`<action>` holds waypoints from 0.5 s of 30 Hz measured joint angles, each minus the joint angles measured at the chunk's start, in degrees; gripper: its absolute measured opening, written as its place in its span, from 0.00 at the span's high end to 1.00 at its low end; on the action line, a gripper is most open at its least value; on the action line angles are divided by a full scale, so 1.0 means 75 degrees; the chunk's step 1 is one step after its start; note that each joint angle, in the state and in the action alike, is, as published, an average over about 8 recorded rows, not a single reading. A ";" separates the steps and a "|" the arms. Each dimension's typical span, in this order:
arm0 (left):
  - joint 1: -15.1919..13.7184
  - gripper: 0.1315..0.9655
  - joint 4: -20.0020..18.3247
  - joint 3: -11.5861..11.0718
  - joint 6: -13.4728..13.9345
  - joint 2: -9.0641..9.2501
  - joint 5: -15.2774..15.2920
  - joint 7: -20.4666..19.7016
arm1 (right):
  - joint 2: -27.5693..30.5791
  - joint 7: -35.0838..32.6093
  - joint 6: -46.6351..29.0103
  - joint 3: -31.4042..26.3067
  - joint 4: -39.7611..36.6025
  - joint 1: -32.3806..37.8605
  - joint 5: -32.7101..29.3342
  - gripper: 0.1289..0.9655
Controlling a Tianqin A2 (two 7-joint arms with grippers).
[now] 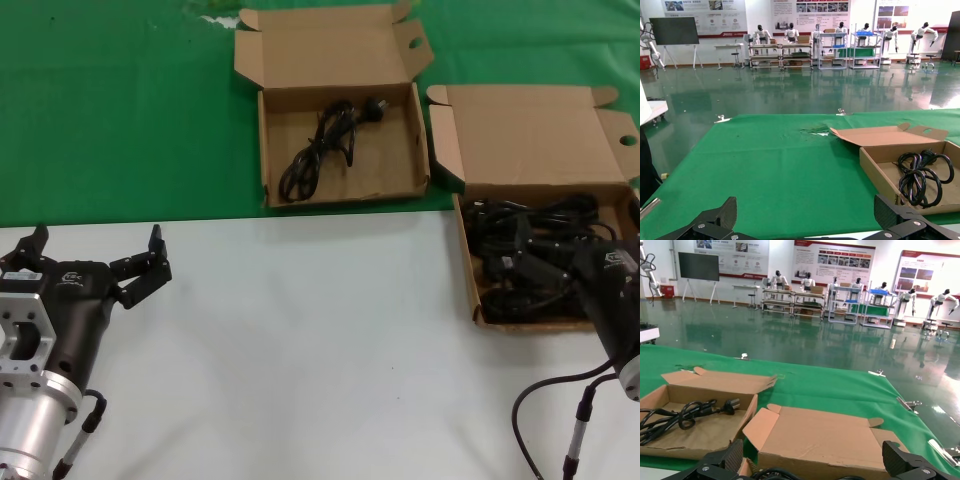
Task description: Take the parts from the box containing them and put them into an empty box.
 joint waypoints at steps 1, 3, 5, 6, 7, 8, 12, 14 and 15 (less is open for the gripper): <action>0.0000 0.00 0.0000 0.0000 0.0000 0.0000 0.0000 0.0000 | 0.0000 0.0000 0.0000 0.0000 0.0000 0.0000 0.0000 0.00; 0.0000 0.00 0.0000 0.0000 0.0000 0.0000 0.0000 0.0000 | 0.0000 0.0000 0.0000 0.0000 0.0000 0.0000 0.0000 0.00; 0.0000 0.00 0.0000 0.0000 0.0000 0.0000 0.0000 0.0000 | 0.0000 0.0000 0.0000 0.0000 0.0000 0.0000 0.0000 0.00; 0.0000 0.00 0.0000 0.0000 0.0000 0.0000 0.0000 0.0000 | 0.0000 0.0000 0.0000 0.0000 0.0000 0.0000 0.0000 0.00; 0.0000 0.00 0.0000 0.0000 0.0000 0.0000 0.0000 0.0000 | 0.0000 0.0000 0.0000 0.0000 0.0000 0.0000 0.0000 0.00; 0.0000 0.00 0.0000 0.0000 0.0000 0.0000 0.0000 0.0000 | 0.0000 0.0000 0.0000 0.0000 0.0000 0.0000 0.0000 0.00; 0.0000 0.00 0.0000 0.0000 0.0000 0.0000 0.0000 0.0000 | 0.0000 0.0000 0.0000 0.0000 0.0000 0.0000 0.0000 0.00; 0.0000 0.00 0.0000 0.0000 0.0000 0.0000 0.0000 0.0000 | 0.0000 0.0000 0.0000 0.0000 0.0000 0.0000 0.0000 0.00; 0.0000 0.00 0.0000 0.0000 0.0000 0.0000 0.0000 0.0001 | 0.0000 0.0000 0.0000 0.0000 0.0000 0.0000 0.0000 0.00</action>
